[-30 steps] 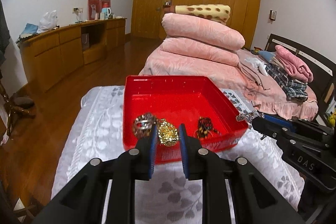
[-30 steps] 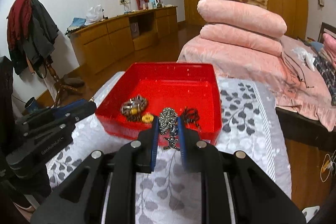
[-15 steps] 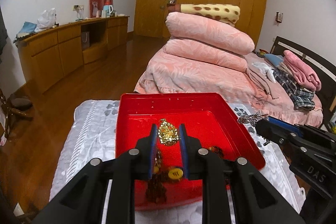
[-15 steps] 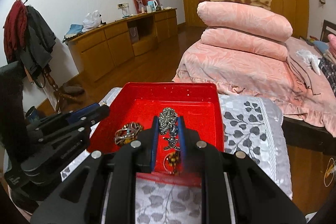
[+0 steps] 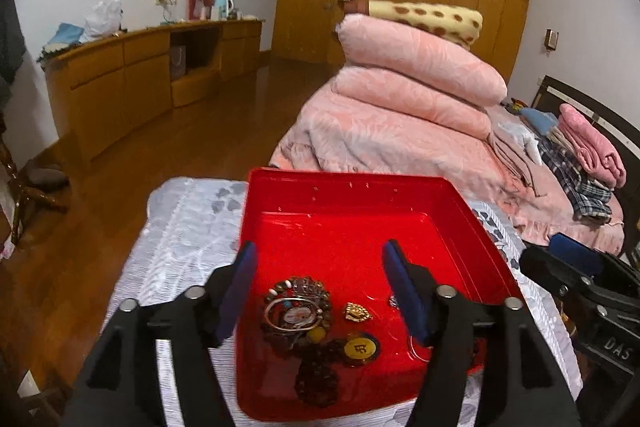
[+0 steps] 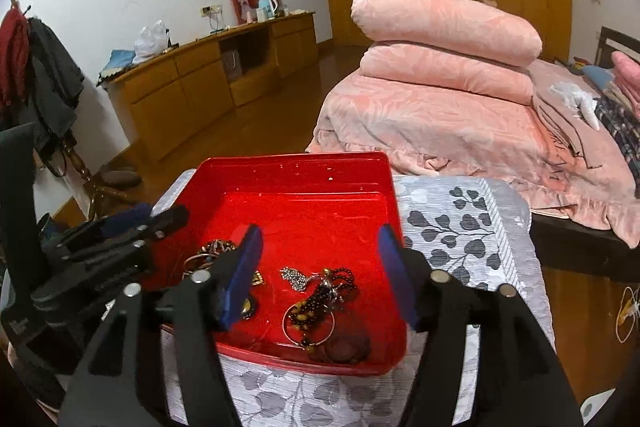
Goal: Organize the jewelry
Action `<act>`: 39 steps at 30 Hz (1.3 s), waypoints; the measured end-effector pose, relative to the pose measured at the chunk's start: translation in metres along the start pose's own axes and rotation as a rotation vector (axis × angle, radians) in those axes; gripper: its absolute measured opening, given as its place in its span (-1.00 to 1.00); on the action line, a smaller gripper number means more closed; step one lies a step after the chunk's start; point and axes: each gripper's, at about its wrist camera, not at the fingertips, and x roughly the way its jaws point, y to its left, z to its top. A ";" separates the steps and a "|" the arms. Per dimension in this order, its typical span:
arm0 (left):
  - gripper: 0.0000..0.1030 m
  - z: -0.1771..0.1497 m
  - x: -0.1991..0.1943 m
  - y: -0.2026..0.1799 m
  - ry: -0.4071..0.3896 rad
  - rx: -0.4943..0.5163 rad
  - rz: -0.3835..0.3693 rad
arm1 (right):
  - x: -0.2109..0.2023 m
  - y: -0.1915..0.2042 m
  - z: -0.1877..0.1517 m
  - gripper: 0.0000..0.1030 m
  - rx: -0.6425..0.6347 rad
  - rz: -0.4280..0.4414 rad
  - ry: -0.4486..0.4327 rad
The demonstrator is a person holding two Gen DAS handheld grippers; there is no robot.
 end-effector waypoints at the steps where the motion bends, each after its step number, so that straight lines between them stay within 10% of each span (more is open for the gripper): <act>1: 0.37 0.000 -0.003 0.001 -0.007 -0.001 0.000 | -0.003 0.000 -0.002 0.43 -0.003 -0.009 -0.008; 13: 0.69 -0.027 -0.046 0.009 -0.064 -0.007 0.001 | -0.032 0.002 -0.031 0.86 0.000 -0.017 -0.028; 39: 0.77 -0.077 -0.165 0.002 -0.264 0.069 0.007 | -0.131 0.035 -0.085 0.89 -0.047 -0.010 -0.204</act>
